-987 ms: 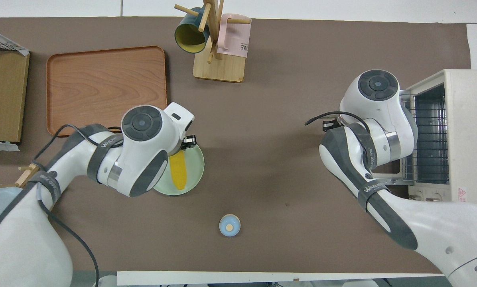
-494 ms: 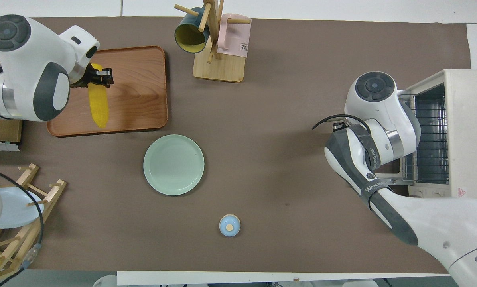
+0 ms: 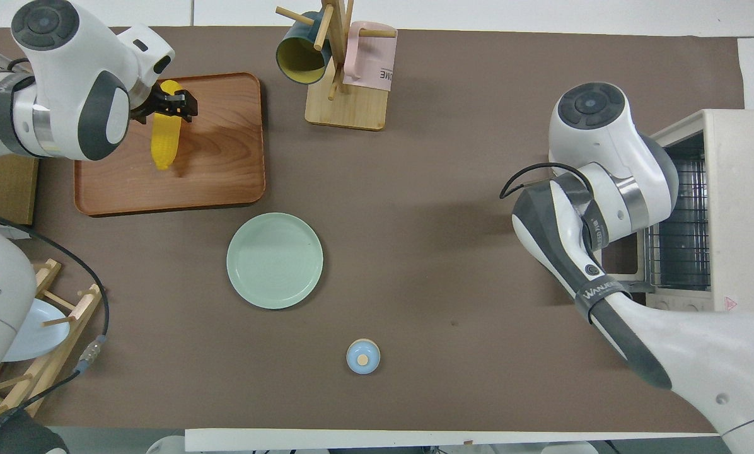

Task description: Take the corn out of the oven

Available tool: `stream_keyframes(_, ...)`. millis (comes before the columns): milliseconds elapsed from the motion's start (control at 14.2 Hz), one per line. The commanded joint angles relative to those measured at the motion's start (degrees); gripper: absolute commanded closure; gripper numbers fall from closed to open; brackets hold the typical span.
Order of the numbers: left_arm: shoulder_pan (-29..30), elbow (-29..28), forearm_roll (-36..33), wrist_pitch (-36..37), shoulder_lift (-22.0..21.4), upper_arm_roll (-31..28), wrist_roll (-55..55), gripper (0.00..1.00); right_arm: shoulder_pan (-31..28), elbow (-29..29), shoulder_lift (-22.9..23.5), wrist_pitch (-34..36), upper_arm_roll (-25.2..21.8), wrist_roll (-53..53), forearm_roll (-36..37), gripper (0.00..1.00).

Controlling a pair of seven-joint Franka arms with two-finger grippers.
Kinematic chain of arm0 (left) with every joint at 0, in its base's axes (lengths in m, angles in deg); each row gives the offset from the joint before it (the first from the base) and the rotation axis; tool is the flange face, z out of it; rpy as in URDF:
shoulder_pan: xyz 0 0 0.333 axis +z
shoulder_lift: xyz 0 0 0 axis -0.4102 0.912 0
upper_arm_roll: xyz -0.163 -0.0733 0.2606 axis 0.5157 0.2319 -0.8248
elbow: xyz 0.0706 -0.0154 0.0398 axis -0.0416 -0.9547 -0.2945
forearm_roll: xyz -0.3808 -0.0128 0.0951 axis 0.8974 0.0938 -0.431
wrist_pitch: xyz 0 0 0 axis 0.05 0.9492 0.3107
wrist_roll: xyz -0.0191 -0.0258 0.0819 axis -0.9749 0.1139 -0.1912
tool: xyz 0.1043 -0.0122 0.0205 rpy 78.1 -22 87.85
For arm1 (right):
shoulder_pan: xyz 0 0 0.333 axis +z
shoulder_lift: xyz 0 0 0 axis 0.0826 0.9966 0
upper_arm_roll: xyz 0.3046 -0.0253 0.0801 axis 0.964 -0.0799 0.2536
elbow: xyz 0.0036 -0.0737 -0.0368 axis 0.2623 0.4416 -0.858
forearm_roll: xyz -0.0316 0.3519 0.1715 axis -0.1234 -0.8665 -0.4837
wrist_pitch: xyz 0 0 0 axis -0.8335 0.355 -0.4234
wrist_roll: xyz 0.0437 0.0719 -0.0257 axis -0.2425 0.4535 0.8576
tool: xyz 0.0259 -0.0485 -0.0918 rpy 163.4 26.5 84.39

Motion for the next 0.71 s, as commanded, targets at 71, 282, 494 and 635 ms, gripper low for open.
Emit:
stream_keyframes(71,1.4,-2.0,0.0,13.4,-14.2,-0.2,-2.9,0.00,-6.5,-1.0,-4.6,1.5,-0.8,10.2,2.5,0.99)
stream_keyframes(282,4.1,-2.1,0.1,22.6,-21.9,-0.2,-5.1,0.00,-9.4,-0.9,-7.7,3.5,-0.7,14.6,1.1,0.96)
stream_keyframes(494,5.8,-1.9,2.2,26.0,-24.5,-0.4,-9.2,0.00,-10.9,-1.1,-10.2,3.9,-0.7,15.0,-3.5,0.70)
stream_keyframes(635,5.9,-1.9,2.4,25.9,-24.5,-0.4,-9.3,0.00,-11.5,-2.3,-14.3,4.7,-1.0,14.7,-10.4,0.00)
